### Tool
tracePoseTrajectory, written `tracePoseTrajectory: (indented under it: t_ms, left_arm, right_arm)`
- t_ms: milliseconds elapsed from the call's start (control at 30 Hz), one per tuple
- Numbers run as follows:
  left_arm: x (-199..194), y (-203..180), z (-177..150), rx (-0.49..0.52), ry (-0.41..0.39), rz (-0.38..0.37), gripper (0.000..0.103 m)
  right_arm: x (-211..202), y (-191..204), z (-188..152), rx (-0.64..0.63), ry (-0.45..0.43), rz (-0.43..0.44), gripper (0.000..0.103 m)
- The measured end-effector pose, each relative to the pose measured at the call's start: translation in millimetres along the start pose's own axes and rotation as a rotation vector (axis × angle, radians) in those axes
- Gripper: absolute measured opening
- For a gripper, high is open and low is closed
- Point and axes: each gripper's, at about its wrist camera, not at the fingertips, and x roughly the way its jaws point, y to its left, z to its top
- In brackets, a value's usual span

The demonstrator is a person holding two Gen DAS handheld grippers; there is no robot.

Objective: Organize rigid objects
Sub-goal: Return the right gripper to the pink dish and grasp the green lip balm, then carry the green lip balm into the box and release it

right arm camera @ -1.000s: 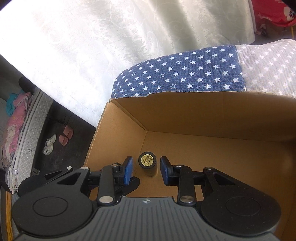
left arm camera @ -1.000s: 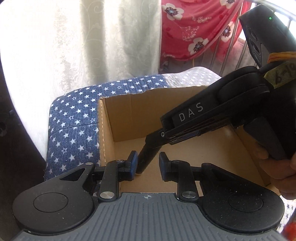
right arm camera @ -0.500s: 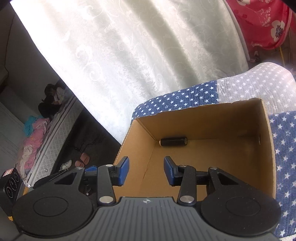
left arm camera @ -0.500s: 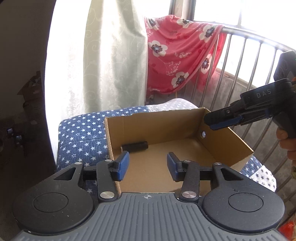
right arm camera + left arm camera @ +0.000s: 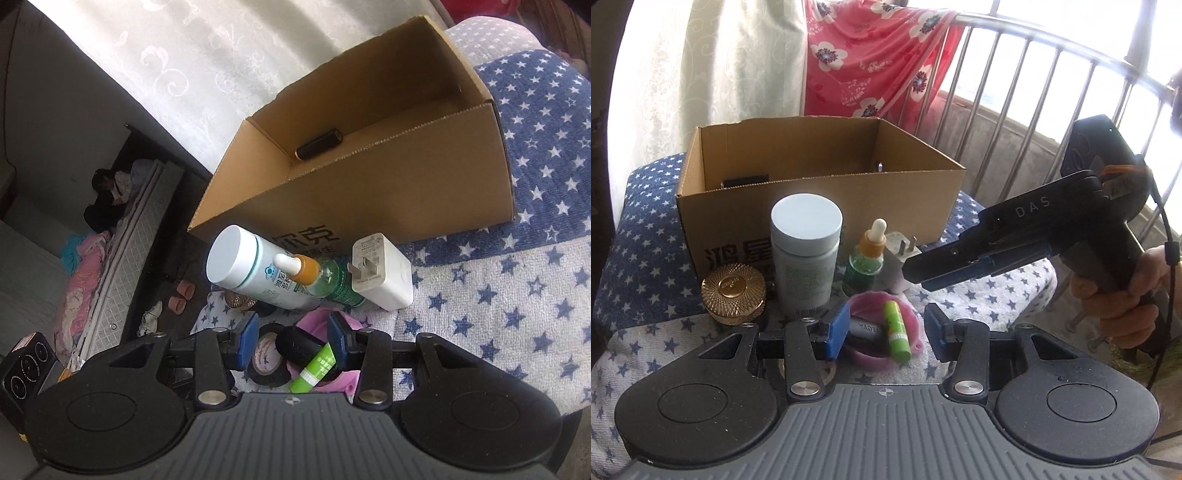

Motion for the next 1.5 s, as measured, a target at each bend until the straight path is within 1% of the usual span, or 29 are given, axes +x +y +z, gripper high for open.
tracePoseTrajectory:
  t_ms: [67, 200, 267, 300, 433, 600, 700, 767, 933, 1067, 1200, 1333, 1500]
  left_arm:
    - [8, -8, -7, 0.01, 0.013, 0.018, 0.042]
    - [23, -27, -14, 0.086, 0.031, 0.07, 0.038]
    - [31, -35, -22, 0.136, 0.05, 0.124, 0.031]
    - [34, -36, -23, 0.149, 0.055, 0.138, 0.029]
    - [42, -33, -22, 0.144, 0.073, 0.131, 0.025]
    - [41, -32, -26, 0.118, 0.072, 0.116, 0.022]
    - [42, -31, -25, 0.097, 0.075, 0.106, 0.019]
    - [42, -30, -25, 0.086, 0.07, 0.092, 0.014]
    - [38, -33, -24, 0.086, 0.055, 0.077, 0.01]
    - [29, -39, -23, 0.097, 0.031, 0.068, 0.009]
    - [10, -44, -18, 0.107, -0.003, 0.058, 0.009]
    - [-10, -50, -13, 0.125, -0.055, 0.056, 0.009]
    - [-34, -55, -2, 0.139, -0.124, 0.053, 0.009]
  right_arm:
    - [10, -7, -6, 0.03, 0.041, -0.003, 0.043]
    - [21, -6, -7, 0.03, 0.078, -0.022, 0.041]
    - [24, -5, -8, 0.029, 0.088, -0.032, 0.041]
    - [25, -4, -10, 0.029, 0.091, -0.04, 0.04]
    - [28, -5, -10, 0.022, 0.112, -0.064, 0.038]
    - [34, -2, -9, 0.004, 0.13, -0.095, 0.035]
    - [35, -5, -8, 0.016, 0.121, -0.1, 0.029]
    - [33, -7, -9, 0.023, 0.112, -0.099, 0.023]
    - [29, -10, -16, 0.044, 0.077, -0.086, 0.017]
    - [20, -6, -23, 0.032, 0.045, -0.078, 0.016]
    - [10, 4, -30, 0.013, 0.015, -0.062, 0.016]
    - [-3, 19, -33, -0.018, -0.018, -0.038, 0.016]
    - [-25, 44, -30, -0.073, -0.084, -0.008, 0.016]
